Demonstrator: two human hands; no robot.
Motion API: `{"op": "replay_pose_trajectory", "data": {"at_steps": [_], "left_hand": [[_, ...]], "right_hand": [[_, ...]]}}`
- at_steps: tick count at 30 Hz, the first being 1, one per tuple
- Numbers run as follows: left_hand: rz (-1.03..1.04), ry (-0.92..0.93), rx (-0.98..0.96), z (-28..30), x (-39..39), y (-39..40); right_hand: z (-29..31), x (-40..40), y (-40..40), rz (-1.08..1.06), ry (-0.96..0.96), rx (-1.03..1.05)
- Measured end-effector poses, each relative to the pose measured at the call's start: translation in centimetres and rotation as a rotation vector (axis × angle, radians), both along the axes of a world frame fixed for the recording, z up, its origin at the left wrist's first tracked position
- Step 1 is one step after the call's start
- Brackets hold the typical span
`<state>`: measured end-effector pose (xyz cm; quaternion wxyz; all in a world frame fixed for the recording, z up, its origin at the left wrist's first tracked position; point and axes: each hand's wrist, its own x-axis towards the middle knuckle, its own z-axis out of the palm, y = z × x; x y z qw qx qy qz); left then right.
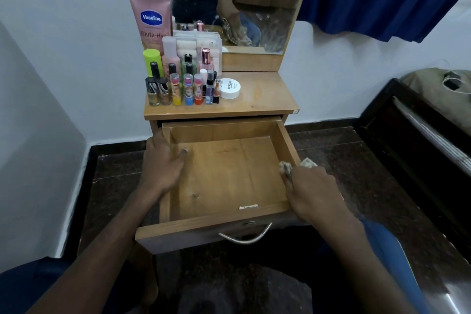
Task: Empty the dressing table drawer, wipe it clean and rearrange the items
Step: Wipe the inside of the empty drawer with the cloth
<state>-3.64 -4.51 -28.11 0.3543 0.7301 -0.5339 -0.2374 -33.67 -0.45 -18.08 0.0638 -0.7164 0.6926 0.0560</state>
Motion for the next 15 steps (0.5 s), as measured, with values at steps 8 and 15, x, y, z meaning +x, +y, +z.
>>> {"op": "replay_pose_trajectory", "data": {"at_steps": [8,15], "left_hand": [[0.002,0.014,-0.051,-0.3,0.6,0.1],[0.031,0.063,-0.081,-0.2,0.7,-0.2]], "right_hand": [[-4.5,3.3,-10.3,0.077,-0.055,-0.089],[-1.1,4.3,-8.8,-0.051,-0.678,-0.103]]}}
